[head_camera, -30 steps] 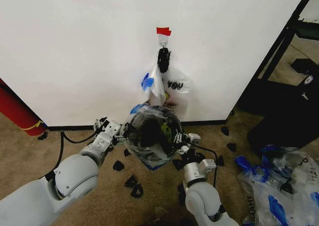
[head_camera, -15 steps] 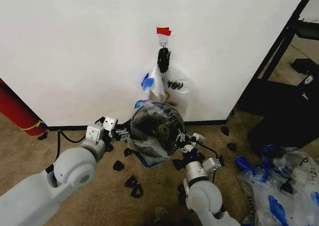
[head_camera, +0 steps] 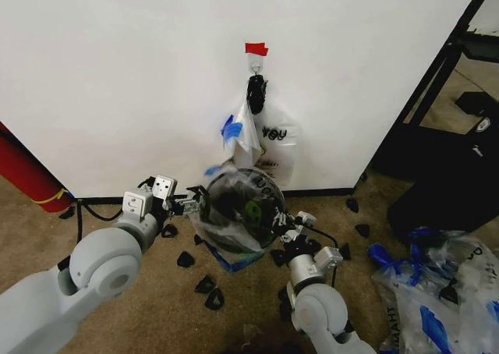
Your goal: Pick up the garbage bag from the wall and place it over the trash bin.
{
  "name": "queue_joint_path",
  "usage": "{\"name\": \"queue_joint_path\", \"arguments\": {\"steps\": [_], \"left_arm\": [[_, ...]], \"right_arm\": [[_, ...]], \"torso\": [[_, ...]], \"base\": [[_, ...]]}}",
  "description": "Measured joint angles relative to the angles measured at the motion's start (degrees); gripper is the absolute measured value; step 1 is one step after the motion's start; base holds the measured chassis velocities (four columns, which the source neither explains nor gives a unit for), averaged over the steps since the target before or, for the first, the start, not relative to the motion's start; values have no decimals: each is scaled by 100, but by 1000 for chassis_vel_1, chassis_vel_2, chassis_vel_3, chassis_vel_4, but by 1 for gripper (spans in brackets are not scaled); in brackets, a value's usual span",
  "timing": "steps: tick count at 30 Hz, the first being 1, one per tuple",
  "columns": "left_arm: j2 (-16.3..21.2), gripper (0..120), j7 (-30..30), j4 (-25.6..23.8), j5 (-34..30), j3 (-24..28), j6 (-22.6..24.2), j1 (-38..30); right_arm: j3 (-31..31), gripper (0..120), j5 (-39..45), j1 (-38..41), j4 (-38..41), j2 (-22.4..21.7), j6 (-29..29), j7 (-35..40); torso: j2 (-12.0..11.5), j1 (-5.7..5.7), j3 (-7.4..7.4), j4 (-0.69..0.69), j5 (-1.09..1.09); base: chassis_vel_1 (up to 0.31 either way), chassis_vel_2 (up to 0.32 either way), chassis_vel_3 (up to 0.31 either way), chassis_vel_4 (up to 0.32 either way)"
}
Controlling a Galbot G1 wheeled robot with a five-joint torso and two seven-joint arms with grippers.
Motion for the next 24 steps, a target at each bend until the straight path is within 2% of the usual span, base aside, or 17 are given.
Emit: {"name": "queue_joint_path", "arguments": {"steps": [10, 12, 13, 14, 15, 17, 19, 22, 24], "left_arm": [[-33, 100, -129, -127, 67, 5, 116, 42], [-107, 100, -37, -130, 290, -7, -195, 73], [-200, 100, 178, -101, 531, -23, -655, 168], [-229, 100, 239, -86, 600, -30, -779, 199], [-385, 100, 490, -16, 876, -130, -1254, 382], [-447, 100, 563, 9, 959, -191, -1391, 469], [-772, 100, 855, 144, 1184, -572, -1894, 974], [-1466, 100, 1346, 432, 1410, -1546, -2795, 2052], [-1697, 100, 1431, 416, 1472, -1930, -2961, 2424]], "right_arm": [[100, 0, 209, -5, 16, 0, -120, 173], [170, 0, 309, -59, 17, 21, -196, 263], [225, 0, 408, -108, 26, 44, -266, 335], [247, 0, 448, -126, 29, 53, -295, 365], [284, 0, 527, -143, 25, 70, -350, 436], [289, 0, 547, -142, 20, 73, -364, 451], [289, 0, 691, -109, -32, 84, -467, 561], [166, 0, 944, 21, -209, 110, -642, 728], [121, 0, 1030, 86, -311, 141, -707, 767]], "torso": [[0, 0, 0, 2, 0], [0, 0, 0, 2, 1], [0, 0, 0, 0, 1], [0, 0, 0, 0, 2], [0, 0, 0, -3, 1], [0, 0, 0, -3, 1], [0, 0, 0, -3, 0], [0, 0, 0, 4, -2], [0, 0, 0, 3, 1]], "base": [[0, 0, 0, 0], [0, 0, 0, 0], [0, 0, 0, 0], [0, 0, 0, 0], [0, 0, 0, 0], [0, 0, 0, 0], [0, 0, 0, 0], [0, 0, 0, 0], [0, 0, 0, 0]]}}
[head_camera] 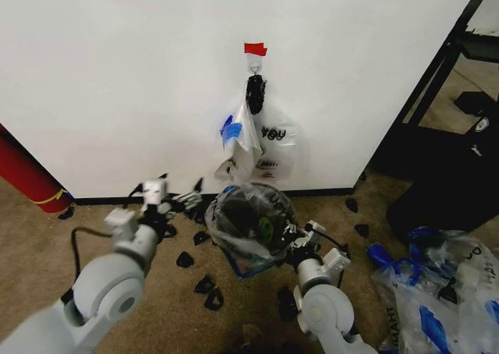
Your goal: Pick up the garbage bag from the wall and place it over the trash bin.
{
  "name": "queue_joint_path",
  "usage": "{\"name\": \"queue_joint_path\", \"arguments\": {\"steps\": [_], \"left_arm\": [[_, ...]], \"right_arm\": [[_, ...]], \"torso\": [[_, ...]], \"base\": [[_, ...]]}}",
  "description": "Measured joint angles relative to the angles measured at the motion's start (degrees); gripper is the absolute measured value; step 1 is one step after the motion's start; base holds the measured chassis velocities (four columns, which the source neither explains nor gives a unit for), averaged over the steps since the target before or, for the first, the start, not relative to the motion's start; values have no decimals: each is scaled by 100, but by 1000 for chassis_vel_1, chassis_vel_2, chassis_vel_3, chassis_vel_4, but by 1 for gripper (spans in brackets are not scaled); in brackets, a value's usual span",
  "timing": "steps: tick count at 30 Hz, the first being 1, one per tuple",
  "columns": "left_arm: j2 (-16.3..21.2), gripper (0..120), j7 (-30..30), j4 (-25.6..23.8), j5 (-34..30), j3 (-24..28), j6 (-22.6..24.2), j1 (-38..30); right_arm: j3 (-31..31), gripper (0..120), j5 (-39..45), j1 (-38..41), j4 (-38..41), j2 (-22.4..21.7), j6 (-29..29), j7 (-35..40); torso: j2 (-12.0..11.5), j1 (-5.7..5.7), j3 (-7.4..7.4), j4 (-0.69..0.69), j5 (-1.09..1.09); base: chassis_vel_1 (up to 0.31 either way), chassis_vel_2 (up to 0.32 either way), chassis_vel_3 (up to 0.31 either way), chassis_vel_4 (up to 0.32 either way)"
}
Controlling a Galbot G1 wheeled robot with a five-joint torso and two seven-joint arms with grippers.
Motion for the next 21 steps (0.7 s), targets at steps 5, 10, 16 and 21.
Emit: {"name": "queue_joint_path", "arguments": {"steps": [5, 10, 16, 21], "left_arm": [[-345, 100, 29, -173, 256, -386, -123, 547], [-578, 100, 34, -365, 497, -434, -113, 830], [-845, 100, -13, -501, 167, -392, 247, 663], [-865, 100, -7, -545, 420, -265, 278, 772]], "right_arm": [[-59, 5, 9, 74, -142, -7, -103, 23], [-85, 25, -67, 83, -212, -73, -201, 7], [-102, 43, -208, 33, -281, -80, -243, -18], [-99, 61, -334, -26, -275, -161, -240, -127]], "torso": [[0, 0, 0, -1, 0], [1, 0, 0, -2, 0], [0, 0, 0, -4, -1], [0, 0, 0, -2, -1]], "base": [[0, 0, 0, 0], [0, 0, 0, 0], [0, 0, 0, 0], [0, 0, 0, 0]]}}
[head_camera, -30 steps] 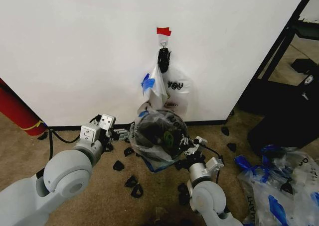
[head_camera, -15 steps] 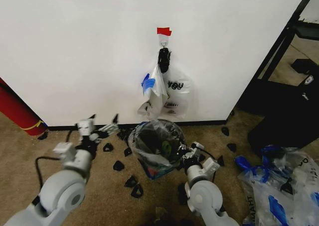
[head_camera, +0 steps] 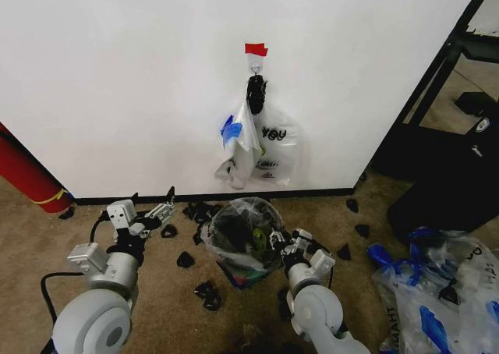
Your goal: Pick up the garbage bag from the wall and place it over the trash bin.
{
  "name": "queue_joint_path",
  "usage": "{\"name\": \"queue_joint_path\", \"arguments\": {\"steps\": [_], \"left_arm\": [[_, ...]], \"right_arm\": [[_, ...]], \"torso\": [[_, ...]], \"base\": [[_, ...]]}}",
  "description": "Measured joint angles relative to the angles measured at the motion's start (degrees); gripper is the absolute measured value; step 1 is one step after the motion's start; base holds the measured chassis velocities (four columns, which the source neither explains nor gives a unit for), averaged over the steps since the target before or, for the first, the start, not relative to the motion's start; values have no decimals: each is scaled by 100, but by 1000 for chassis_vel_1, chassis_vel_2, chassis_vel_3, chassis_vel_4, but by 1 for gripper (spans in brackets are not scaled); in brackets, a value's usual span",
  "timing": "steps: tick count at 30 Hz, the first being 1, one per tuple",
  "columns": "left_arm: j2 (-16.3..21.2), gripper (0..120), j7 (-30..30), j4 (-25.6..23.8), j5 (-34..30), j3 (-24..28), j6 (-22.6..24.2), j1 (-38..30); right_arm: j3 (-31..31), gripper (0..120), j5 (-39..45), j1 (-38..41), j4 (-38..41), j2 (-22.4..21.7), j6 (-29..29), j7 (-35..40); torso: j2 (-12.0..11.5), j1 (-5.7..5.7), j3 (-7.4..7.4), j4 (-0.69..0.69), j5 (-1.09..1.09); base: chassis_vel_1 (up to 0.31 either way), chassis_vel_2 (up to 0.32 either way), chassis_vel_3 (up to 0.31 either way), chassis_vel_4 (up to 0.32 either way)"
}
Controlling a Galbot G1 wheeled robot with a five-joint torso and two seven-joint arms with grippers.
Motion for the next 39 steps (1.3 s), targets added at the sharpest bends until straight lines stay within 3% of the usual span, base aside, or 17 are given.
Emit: {"name": "queue_joint_path", "arguments": {"steps": [5, 10, 19, 28, 36, 39], "left_arm": [[25, 100, 48, -32, 511, 265, -77, 161], [89, 100, 72, -90, 752, 521, -106, 142], [178, 100, 84, 16, 1335, 1026, -193, 242], [376, 100, 166, 147, 1898, 1748, -206, 176], [742, 100, -10, 408, 2060, 3047, 868, -1067], [906, 100, -83, 627, 1585, 3631, 1418, -1725]], "right_arm": [[19, 84, -211, -38, 14, -57, 77, -135], [43, 98, -267, -141, 50, -67, 408, -462], [222, 100, 683, -124, -15, -65, 427, -571], [271, 100, 725, -117, -184, -87, 442, -582], [269, 100, 780, -164, -71, -43, 458, -478], [271, 100, 770, -182, -15, -41, 465, -462]], "torso": [[0, 0, 0, 1, 0], [0, 0, 0, 0, 0], [0, 0, 0, 1, 0], [0, 0, 0, 1, 0], [0, 1, 1, -1, 0], [0, 1, 1, -1, 0]], "base": [[0, 0, 0, 0], [0, 0, 0, 0], [0, 0, 0, 0], [0, 0, 0, 0], [0, 0, 0, 0], [0, 0, 0, 0]]}}
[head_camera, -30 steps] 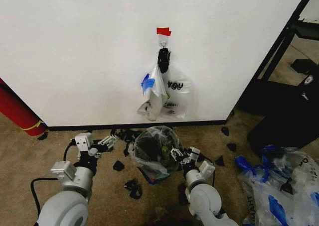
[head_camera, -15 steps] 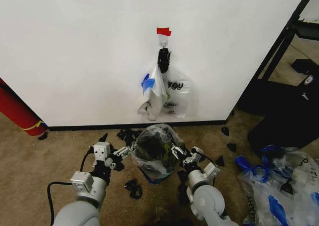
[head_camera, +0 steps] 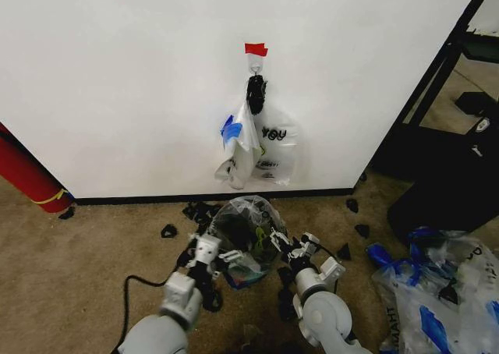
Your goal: Pick up the garbage bag from the wall and place it over the trash bin.
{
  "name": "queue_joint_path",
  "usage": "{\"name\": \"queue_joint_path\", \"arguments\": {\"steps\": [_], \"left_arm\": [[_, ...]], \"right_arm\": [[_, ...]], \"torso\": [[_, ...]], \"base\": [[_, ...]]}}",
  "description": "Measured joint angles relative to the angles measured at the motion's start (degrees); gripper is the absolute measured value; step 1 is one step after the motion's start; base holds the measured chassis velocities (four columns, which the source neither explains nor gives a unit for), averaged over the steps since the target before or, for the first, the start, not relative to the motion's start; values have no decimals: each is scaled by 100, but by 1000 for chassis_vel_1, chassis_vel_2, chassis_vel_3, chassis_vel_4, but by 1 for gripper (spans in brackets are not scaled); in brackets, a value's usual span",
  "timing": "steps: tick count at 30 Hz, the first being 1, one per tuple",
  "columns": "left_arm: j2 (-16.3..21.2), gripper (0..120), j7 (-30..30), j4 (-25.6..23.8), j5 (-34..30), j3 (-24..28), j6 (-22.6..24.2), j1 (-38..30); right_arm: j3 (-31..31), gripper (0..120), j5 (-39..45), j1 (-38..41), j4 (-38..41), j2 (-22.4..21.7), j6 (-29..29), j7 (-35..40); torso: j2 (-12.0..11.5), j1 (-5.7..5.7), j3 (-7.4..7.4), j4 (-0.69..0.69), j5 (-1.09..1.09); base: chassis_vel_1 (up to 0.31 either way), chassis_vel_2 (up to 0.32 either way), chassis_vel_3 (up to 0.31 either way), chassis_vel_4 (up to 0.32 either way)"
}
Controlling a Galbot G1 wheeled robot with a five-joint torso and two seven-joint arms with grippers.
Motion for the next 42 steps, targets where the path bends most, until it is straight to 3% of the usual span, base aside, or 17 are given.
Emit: {"name": "queue_joint_path", "arguments": {"steps": [7, 18, 26, 42], "left_arm": [[-184, 100, -173, 525, -441, 789, 276, -693], [-581, 100, -375, 874, -789, 1251, 248, -1226], [-830, 100, -410, 1104, -712, 1448, 229, -1340], [-868, 100, -430, 1255, -681, 1468, 205, -1331]], "right_arm": [[0, 100, -14, 5, 58, 20, -5, 50], [47, 100, -35, -17, 91, 11, -55, 86], [13, 100, 134, 35, 45, 106, -139, 99], [69, 100, 926, 43, 301, 179, -203, 84]], "torso": [[0, 0, 0, 1, -1], [0, 0, 0, 2, 0], [0, 0, 0, 1, 0], [0, -1, 0, 2, -1]], "base": [[0, 0, 0, 0], [0, 0, 0, 0], [0, 0, 0, 0], [0, 0, 0, 0]]}}
